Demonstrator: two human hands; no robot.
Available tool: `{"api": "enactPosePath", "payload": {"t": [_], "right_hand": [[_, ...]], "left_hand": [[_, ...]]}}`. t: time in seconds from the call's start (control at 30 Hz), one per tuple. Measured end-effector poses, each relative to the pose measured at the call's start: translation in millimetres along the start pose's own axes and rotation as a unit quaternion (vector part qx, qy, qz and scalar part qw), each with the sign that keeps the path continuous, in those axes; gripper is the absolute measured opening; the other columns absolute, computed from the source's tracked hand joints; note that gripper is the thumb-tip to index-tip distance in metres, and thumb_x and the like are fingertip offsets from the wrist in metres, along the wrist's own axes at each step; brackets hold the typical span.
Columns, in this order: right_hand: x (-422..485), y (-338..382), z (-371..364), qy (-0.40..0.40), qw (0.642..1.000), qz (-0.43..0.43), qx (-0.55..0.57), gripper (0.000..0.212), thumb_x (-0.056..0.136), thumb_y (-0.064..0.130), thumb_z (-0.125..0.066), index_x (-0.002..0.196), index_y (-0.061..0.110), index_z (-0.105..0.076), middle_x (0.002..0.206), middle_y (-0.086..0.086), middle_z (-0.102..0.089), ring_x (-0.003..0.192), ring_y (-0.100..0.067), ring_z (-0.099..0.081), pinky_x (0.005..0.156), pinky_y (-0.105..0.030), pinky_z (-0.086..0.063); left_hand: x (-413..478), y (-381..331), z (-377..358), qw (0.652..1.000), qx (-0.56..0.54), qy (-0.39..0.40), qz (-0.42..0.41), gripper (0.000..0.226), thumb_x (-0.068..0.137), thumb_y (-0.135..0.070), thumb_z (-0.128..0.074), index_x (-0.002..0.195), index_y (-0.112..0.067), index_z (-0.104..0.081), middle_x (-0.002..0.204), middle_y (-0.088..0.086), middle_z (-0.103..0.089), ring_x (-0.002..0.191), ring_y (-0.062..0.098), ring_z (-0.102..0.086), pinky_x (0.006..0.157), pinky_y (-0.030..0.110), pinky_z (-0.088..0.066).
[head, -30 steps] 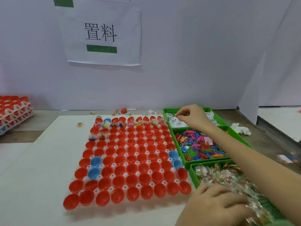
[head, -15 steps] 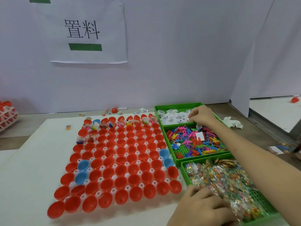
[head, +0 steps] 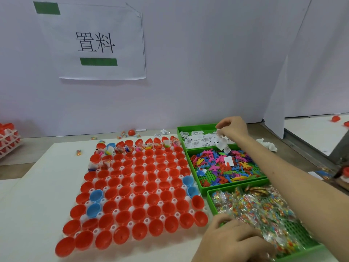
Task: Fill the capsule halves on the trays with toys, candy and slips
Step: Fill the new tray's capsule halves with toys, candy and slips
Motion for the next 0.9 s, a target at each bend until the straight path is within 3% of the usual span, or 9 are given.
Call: {"api": "enactPosePath", "payload": {"t": [0.1, 0.2, 0.27, 0.37, 0.53, 0.73, 0.9], "right_hand": [[-7, 4, 7, -0.008, 1.0, 0.001, 0.019, 0.028, 0.079, -0.005, -0.072, 0.085, 0.022, -0.071, 0.088, -0.004, -0.073, 0.074, -0.018, -0.068, 0.076, -0.039, -0.06], [-27, 11, 16, -0.017, 0.997, 0.007, 0.072, 0.027, 0.082, -0.005, -0.071, 0.1, 0.014, -0.074, 0.084, -0.001, -0.07, 0.068, -0.015, -0.07, 0.069, -0.03, -0.055], [-54, 18, 22, 0.008, 0.993, 0.029, 0.118, 0.026, 0.082, -0.001, -0.074, 0.096, 0.02, -0.076, 0.085, 0.004, -0.068, 0.073, -0.014, -0.07, 0.072, -0.027, -0.052], [-101, 27, 33, 0.063, 0.979, 0.06, 0.184, 0.021, 0.083, 0.006, -0.076, 0.087, 0.027, -0.077, 0.088, 0.003, -0.074, 0.083, -0.014, -0.07, 0.075, -0.026, -0.055], [-156, 19, 28, 0.088, 0.971, 0.056, 0.216, 0.014, 0.082, 0.014, -0.079, 0.081, 0.028, -0.076, 0.084, 0.002, -0.075, 0.08, -0.012, -0.071, 0.073, -0.025, -0.057], [-152, 3, 30, 0.033, 0.98, 0.042, 0.193, 0.005, 0.082, 0.022, -0.079, 0.08, 0.023, -0.075, 0.077, 0.006, -0.075, 0.07, -0.008, -0.071, 0.062, -0.013, -0.054], [-155, 2, 24, 0.059, 0.983, 0.051, 0.168, 0.006, 0.085, 0.019, -0.077, 0.081, 0.021, -0.073, 0.074, 0.007, -0.074, 0.063, -0.01, -0.07, 0.061, -0.015, -0.053]], "left_hand": [[3, 4, 8, 0.998, -0.058, -0.027, 0.01, 0.015, 0.106, -0.033, -0.051, 0.117, -0.033, -0.061, 0.111, -0.014, -0.06, 0.101, 0.003, -0.059, 0.091, 0.019, -0.042], [3, 7, 16, 0.99, -0.118, -0.057, 0.051, 0.021, 0.104, -0.028, -0.051, 0.122, -0.037, -0.057, 0.109, -0.013, -0.05, 0.095, 0.0, -0.053, 0.082, 0.01, -0.042], [2, 12, 23, 0.985, -0.115, -0.095, 0.082, 0.031, 0.097, -0.017, -0.057, 0.119, -0.039, -0.06, 0.105, -0.013, -0.053, 0.092, -0.005, -0.052, 0.082, 0.006, -0.042], [-2, 25, 36, 0.97, -0.089, -0.192, 0.12, 0.031, 0.082, -0.005, -0.068, 0.108, -0.021, -0.073, 0.095, -0.006, -0.068, 0.084, -0.002, -0.061, 0.077, 0.01, -0.051], [-12, 35, 64, 0.939, -0.071, -0.302, 0.151, 0.014, 0.08, -0.013, -0.076, 0.093, -0.018, -0.074, 0.085, -0.016, -0.068, 0.077, -0.001, -0.062, 0.068, 0.014, -0.05], [-17, 38, 71, 0.924, -0.046, -0.335, 0.182, 0.024, 0.077, -0.004, -0.077, 0.09, -0.023, -0.069, 0.087, -0.015, -0.064, 0.071, 0.004, -0.061, 0.058, 0.019, -0.051], [-17, 36, 72, 0.93, -0.002, -0.33, 0.162, 0.008, 0.087, -0.012, -0.069, 0.09, -0.019, -0.067, 0.093, -0.015, -0.058, 0.074, -0.001, -0.057, 0.064, 0.012, -0.049]]}}
Point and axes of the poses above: each hand's wrist, its own x-axis towards the middle knuckle, its own z-axis out of the back of the hand, y = z × x, the point moved 6 cm from there along x, towards the middle knuckle
